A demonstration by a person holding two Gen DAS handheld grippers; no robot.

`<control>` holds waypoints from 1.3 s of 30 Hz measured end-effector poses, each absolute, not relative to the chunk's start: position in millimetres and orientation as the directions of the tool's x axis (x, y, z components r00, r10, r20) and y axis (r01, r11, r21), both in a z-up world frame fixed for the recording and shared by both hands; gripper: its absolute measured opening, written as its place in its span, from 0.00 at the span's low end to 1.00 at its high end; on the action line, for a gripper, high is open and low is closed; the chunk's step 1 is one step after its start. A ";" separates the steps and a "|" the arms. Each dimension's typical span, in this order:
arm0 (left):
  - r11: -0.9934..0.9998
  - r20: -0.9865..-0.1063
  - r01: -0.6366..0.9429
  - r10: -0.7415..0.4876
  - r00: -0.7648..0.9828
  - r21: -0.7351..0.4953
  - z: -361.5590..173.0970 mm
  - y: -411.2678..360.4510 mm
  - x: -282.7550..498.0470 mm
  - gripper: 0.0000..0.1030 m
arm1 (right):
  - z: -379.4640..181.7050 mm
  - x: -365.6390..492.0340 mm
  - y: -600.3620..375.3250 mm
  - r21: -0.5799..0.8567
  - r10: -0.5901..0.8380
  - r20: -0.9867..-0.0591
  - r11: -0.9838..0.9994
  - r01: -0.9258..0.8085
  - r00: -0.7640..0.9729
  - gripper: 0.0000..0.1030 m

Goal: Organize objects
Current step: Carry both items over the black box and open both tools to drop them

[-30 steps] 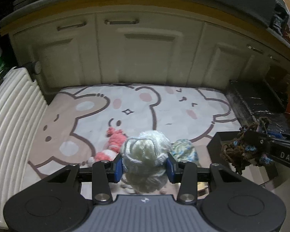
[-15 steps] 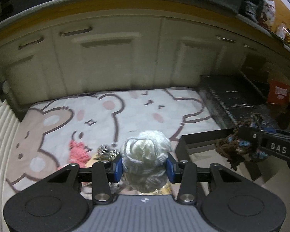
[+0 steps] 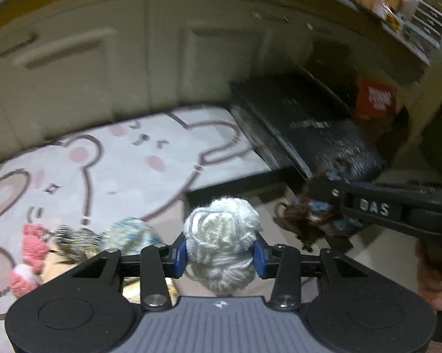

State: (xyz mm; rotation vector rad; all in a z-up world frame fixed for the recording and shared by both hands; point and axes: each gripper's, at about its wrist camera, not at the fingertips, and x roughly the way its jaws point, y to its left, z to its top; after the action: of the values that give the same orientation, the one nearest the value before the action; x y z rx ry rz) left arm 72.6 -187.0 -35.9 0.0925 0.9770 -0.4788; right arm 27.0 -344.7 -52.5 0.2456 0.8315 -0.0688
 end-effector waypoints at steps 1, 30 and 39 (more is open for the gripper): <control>0.886 -0.822 0.443 -0.353 0.447 -0.139 -40.4 -191.9 73.0 0.43 | -56.0 28.7 -347.0 0.190 0.037 -0.747 0.969 0.160 0.664 0.24; 0.899 -0.837 0.438 -0.250 0.486 -0.015 -110.0 -222.7 140.3 0.73 | -114.2 90.8 -358.2 0.181 0.005 -0.830 0.948 0.261 0.557 0.24; 0.904 -0.848 0.428 -0.227 0.479 -0.001 -108.9 -211.6 140.9 0.74 | -118.0 98.9 -341.3 0.205 0.042 -0.817 0.953 0.222 0.575 0.41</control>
State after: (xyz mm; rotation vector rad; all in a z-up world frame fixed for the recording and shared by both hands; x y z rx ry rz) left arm 140.9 -211.6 -108.9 0.2229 0.9946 -0.4035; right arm 98.9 -341.3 -118.0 0.3005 0.9564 -0.1075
